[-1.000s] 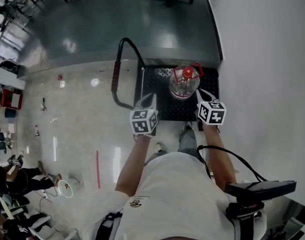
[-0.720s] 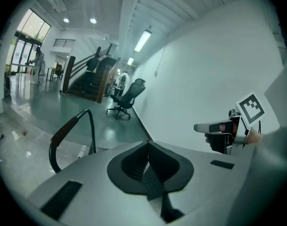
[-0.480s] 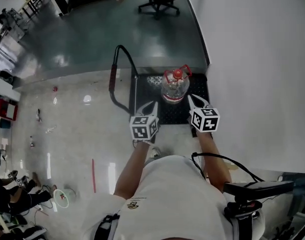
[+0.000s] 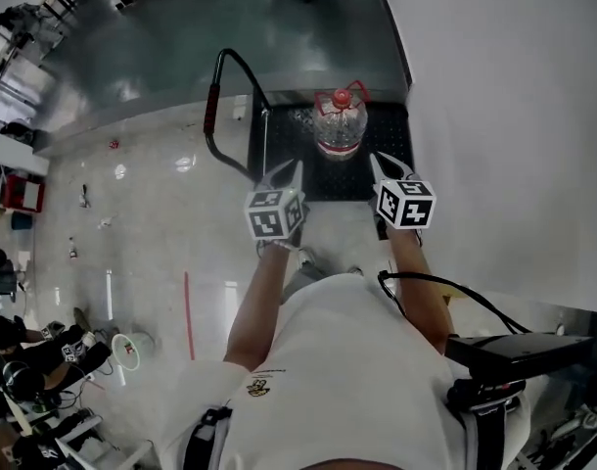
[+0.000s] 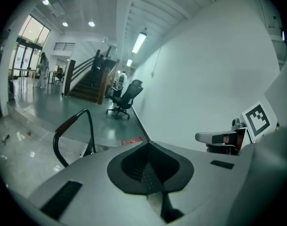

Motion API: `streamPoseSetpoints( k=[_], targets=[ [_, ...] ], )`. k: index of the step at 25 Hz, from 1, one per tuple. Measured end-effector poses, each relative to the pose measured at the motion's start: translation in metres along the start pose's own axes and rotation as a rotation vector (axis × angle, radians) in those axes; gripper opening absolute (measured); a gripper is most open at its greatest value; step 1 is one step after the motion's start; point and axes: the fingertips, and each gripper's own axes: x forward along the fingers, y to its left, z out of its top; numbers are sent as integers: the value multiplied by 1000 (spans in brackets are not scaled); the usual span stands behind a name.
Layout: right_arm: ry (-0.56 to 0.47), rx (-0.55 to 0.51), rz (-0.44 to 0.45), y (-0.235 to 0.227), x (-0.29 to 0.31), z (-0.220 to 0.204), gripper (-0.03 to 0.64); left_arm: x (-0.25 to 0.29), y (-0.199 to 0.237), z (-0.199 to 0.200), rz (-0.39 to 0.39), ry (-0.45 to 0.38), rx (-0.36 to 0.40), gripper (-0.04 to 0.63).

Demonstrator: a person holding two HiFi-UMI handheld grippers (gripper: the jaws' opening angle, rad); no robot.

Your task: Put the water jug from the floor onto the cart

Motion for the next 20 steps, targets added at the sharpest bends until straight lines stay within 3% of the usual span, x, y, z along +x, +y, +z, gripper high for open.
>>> streamPoseSetpoints(
  k=[9,20],
  targets=[
    [53,5,84,-15,-30,-38,15,-20,-40,-41,58,16,-25,5],
    [15,31,65,4,-27,-25,15,-12,-37,-29,-11,36,25,5]
  ],
)
